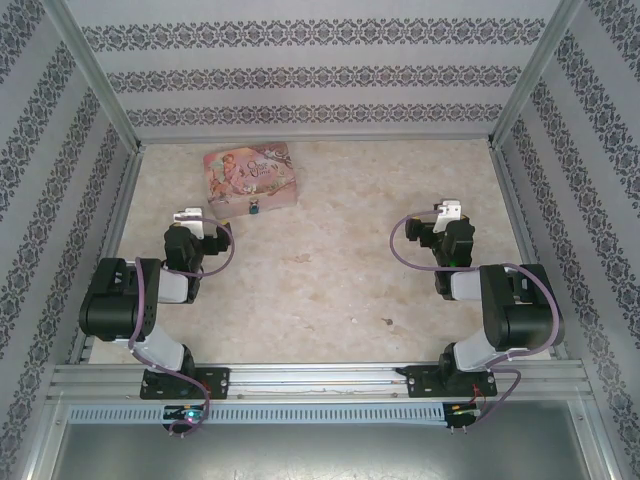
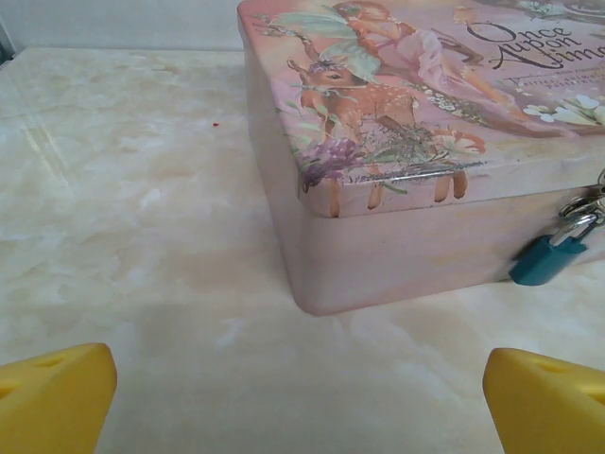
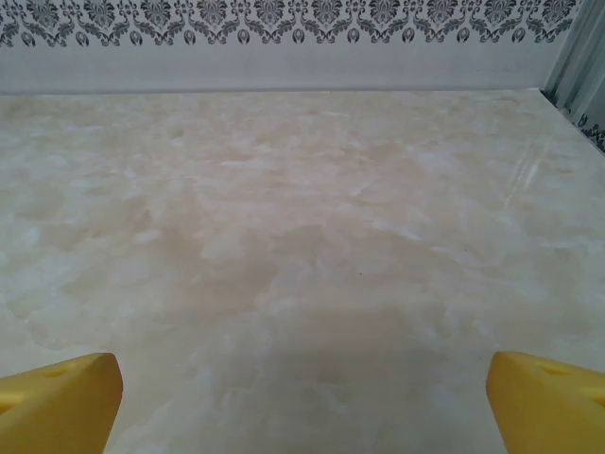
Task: Unlock the padlock with the key
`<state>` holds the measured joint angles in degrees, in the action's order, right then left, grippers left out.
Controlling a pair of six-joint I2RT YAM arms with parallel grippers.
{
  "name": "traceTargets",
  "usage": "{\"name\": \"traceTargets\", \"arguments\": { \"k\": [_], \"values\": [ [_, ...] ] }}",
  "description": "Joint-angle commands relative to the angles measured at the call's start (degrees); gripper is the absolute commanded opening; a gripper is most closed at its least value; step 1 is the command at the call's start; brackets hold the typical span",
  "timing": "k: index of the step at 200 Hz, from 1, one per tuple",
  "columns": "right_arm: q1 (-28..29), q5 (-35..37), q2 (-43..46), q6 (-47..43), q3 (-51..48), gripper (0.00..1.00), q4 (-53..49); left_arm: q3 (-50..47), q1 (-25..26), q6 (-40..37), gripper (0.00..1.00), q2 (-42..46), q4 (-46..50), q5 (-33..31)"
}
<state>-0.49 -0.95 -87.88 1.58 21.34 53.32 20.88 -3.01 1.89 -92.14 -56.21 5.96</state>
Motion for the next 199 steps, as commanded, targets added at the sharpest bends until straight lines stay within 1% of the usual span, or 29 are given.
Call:
{"name": "traceTargets", "arguments": {
  "k": [1,164,199],
  "values": [
    [0.40,0.51,0.16,0.72,0.19,0.98,0.91,0.87,0.54,-1.34,0.99,0.69,0.81,1.78],
    [0.40,0.52,0.16,0.79,0.26,0.99,0.82,1.18,0.52,-1.53,0.99,0.73,1.45,2.14],
    [0.38,0.91,0.31,0.87,0.19,0.98,0.70,-0.14,0.56,-1.08,0.99,0.73,-1.04,1.97]
  ]
}}
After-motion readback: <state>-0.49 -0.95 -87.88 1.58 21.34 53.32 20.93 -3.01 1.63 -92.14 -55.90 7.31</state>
